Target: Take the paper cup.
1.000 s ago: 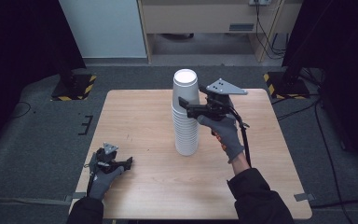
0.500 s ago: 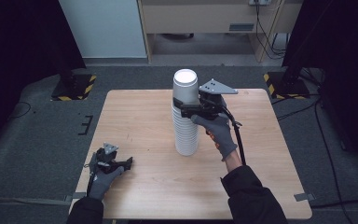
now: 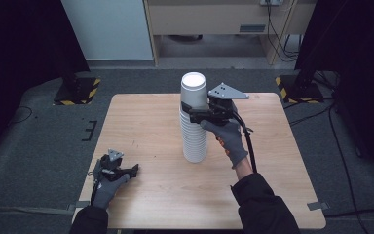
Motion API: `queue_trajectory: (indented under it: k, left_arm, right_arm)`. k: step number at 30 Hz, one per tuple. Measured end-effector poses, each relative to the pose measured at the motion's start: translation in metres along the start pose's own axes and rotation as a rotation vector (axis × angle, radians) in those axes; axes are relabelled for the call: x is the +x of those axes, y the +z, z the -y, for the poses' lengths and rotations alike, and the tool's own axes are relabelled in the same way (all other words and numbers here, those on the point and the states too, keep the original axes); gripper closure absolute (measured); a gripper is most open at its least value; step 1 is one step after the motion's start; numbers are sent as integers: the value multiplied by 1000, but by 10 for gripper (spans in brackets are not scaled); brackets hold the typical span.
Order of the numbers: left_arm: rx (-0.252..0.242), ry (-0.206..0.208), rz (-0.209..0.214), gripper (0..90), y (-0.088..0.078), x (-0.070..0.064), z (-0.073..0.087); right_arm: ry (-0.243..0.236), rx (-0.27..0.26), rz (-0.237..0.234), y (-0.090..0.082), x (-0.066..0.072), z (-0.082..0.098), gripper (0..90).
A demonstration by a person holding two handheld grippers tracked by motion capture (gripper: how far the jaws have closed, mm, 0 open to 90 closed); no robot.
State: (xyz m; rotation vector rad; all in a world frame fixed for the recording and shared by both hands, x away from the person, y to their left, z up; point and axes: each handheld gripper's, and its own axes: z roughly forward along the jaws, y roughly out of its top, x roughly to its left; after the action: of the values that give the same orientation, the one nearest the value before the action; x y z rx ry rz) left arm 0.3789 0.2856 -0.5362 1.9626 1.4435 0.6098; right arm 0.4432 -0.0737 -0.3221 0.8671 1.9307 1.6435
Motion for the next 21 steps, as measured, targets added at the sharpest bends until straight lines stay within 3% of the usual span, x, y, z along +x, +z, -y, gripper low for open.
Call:
queue_trajectory:
  k: [5,8,21]
  left_arm:
    - [0,0,0,77,0,0,0]
    - [0,1,0,76,0,0,0]
    - [0,0,0,76,0,0,0]
  right_arm:
    - [-7,-7,0,0,0,0,146]
    - [5,-41,-8,-1,-1,-1,148]
    - [6,-82,-14,-6,1,-18,149]
